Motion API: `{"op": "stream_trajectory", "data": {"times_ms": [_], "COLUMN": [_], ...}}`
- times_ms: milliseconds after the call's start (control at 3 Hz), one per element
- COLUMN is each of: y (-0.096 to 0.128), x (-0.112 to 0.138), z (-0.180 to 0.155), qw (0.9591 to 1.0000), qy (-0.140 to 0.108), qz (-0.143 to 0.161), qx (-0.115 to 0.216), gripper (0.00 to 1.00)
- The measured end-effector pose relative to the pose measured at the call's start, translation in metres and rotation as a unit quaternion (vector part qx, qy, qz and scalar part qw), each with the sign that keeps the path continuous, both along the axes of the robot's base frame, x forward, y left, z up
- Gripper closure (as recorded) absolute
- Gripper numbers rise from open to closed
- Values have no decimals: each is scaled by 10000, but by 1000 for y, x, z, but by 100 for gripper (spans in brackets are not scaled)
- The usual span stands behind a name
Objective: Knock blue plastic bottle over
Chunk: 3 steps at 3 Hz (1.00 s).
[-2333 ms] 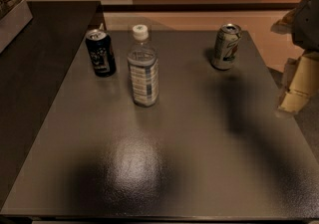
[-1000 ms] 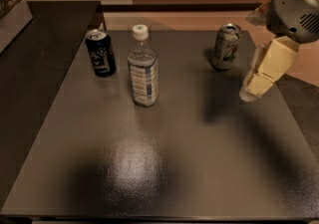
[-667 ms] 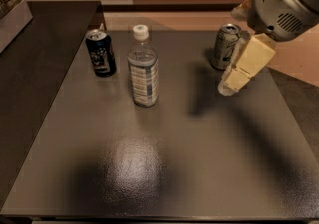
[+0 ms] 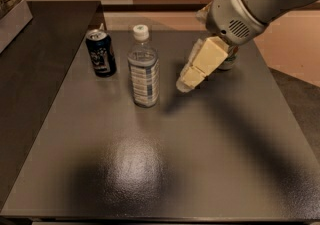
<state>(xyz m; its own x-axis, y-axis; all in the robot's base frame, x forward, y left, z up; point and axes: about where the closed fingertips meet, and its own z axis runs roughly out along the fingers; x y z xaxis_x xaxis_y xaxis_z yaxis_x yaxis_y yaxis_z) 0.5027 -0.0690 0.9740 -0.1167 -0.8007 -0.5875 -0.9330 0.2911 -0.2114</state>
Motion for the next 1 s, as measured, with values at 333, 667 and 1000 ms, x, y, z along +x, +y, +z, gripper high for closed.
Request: {"op": "stream_trajectory", "data": {"times_ms": [333,667,1000], "y": [33,58,77], "x": [7,7,9], "z": [-4,-10,-16], "qw": [9994,9979,9966], "qy": [119,242,343], "qz": [174,353,415], "qx": [282,483,621], "gripper": [0,0,0]}}
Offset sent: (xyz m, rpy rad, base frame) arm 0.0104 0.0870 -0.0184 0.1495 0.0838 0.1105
